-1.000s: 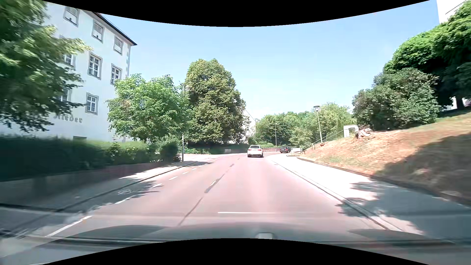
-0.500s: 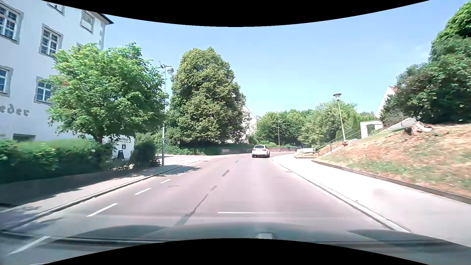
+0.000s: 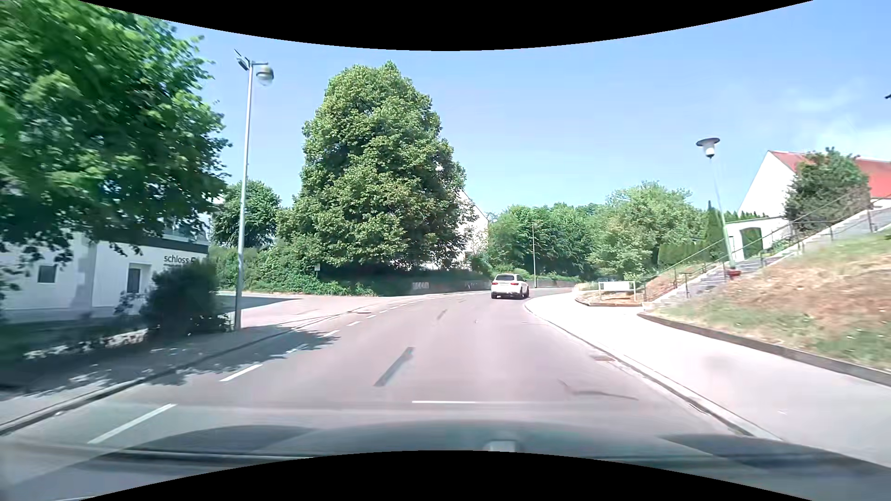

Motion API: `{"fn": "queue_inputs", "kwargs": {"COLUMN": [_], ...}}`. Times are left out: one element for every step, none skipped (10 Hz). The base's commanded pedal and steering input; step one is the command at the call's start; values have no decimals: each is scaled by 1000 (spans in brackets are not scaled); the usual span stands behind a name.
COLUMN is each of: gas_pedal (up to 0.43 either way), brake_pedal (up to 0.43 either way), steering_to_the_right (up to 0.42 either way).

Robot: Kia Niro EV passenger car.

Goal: Follow the waypoints while adhering to traffic rules and regulations

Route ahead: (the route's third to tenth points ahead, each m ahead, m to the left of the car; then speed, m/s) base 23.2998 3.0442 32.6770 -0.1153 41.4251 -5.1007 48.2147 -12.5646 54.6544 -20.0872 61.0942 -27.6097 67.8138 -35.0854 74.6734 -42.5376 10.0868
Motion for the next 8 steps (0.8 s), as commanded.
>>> {"fn": "queue_inputs", "kwargs": {"gas_pedal": [150, 150, 150, 150, 150, 150, 150, 150], "brake_pedal": [0, 0, 0, 0, 0, 0, 0, 0], "steering_to_the_right": [-1, 3, 4, 4, 5, 6, 10, 15]}}
